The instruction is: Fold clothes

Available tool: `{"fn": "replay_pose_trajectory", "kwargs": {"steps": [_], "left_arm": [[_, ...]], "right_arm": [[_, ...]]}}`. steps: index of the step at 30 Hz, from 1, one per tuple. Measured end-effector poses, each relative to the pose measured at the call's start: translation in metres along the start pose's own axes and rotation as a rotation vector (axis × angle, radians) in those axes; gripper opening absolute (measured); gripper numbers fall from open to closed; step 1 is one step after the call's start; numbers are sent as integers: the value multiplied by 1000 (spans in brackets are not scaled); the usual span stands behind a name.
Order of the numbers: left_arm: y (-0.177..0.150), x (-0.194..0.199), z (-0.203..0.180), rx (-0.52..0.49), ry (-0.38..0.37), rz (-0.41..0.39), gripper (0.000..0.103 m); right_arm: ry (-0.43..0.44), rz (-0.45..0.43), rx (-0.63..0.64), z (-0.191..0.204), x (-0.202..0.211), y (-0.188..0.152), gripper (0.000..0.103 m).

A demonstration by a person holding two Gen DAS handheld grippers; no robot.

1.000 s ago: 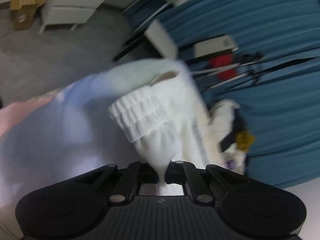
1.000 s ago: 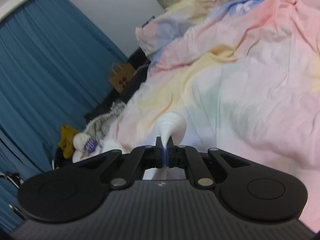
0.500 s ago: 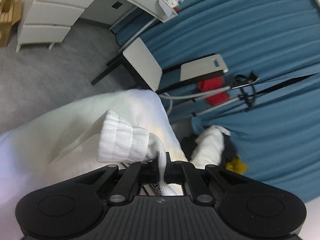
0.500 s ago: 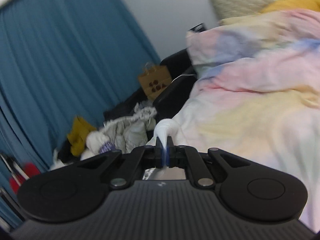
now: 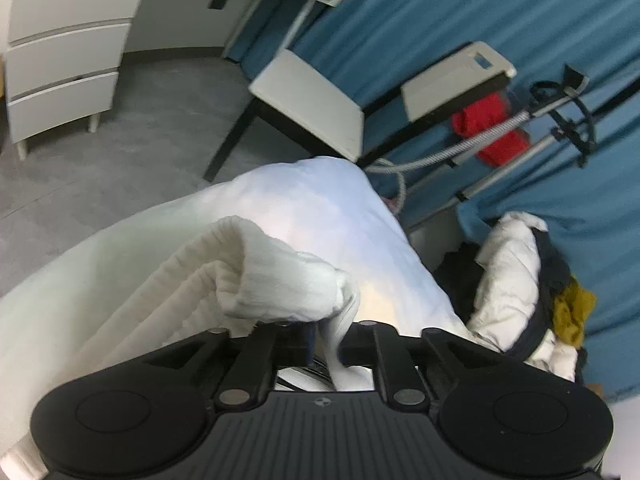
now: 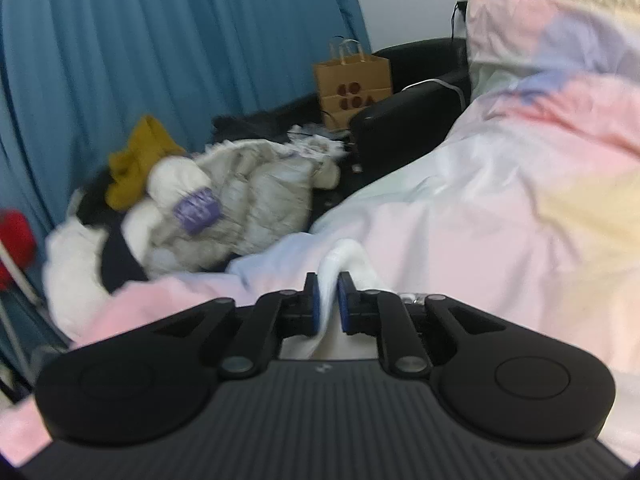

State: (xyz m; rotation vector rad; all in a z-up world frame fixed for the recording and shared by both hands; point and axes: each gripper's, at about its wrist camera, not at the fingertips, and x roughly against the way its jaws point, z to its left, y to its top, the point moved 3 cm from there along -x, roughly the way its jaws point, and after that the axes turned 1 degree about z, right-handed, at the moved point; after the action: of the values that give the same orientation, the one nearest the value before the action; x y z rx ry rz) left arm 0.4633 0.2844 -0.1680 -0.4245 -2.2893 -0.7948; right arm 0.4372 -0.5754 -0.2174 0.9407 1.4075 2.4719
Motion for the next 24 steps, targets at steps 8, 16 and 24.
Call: {"fn": "replay_pose_trajectory", "kwargs": {"steps": [8, 16, 24], "left_arm": [[-55, 93, 8, -74, -183, -64, 83], [-133, 150, 75, 147, -196, 53, 85], [-145, 110, 114, 332, -152, 168, 86]], "right_arm": [[154, -93, -137, -37, 77, 11, 78], [121, -93, -569, -137, 163, -48, 79], [255, 147, -660, -143, 143, -95, 79]]}}
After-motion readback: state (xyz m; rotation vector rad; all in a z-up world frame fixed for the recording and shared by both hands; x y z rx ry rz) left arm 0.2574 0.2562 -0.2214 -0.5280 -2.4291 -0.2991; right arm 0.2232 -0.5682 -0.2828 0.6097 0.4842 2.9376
